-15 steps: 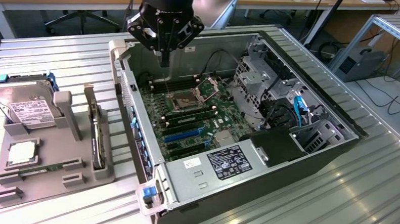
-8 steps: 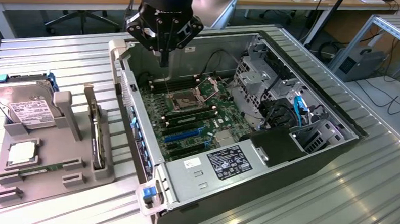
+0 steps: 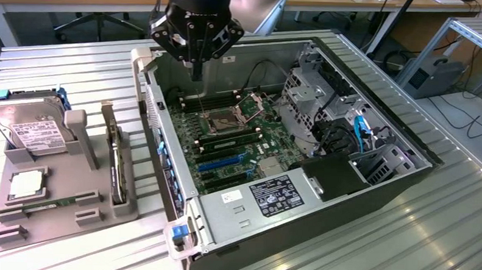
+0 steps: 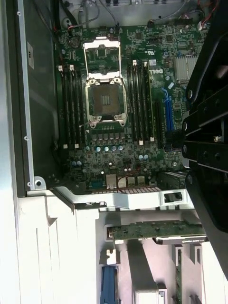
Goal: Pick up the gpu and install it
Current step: 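Reach for the gpu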
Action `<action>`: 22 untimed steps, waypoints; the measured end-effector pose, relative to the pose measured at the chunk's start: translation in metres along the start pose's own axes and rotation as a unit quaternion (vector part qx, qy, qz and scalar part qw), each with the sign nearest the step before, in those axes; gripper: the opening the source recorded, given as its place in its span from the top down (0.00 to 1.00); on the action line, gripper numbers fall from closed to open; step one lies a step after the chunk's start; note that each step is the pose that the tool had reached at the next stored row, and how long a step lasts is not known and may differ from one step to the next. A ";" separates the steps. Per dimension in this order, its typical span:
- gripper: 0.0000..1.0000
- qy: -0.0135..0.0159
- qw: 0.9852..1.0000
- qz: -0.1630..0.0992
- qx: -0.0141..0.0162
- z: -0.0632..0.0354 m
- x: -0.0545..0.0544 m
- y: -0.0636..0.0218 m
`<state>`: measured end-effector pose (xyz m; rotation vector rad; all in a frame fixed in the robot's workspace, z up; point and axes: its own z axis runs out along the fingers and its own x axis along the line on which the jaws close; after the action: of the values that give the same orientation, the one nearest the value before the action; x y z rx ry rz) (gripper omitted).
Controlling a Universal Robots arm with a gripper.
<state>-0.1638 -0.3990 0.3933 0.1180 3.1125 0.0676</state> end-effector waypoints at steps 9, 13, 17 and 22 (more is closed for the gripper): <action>0.89 0.000 1.000 0.000 0.000 -0.0001 0.002 -0.0002; 0.89 0.000 1.000 0.000 0.000 -0.0001 0.003 -0.0003; 0.89 0.000 1.000 0.000 0.000 -0.0001 0.004 -0.0004; 0.89 0.000 1.000 0.000 0.000 -0.0001 0.005 -0.0005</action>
<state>-0.1690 -0.3991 0.3933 0.1180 3.1124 0.0676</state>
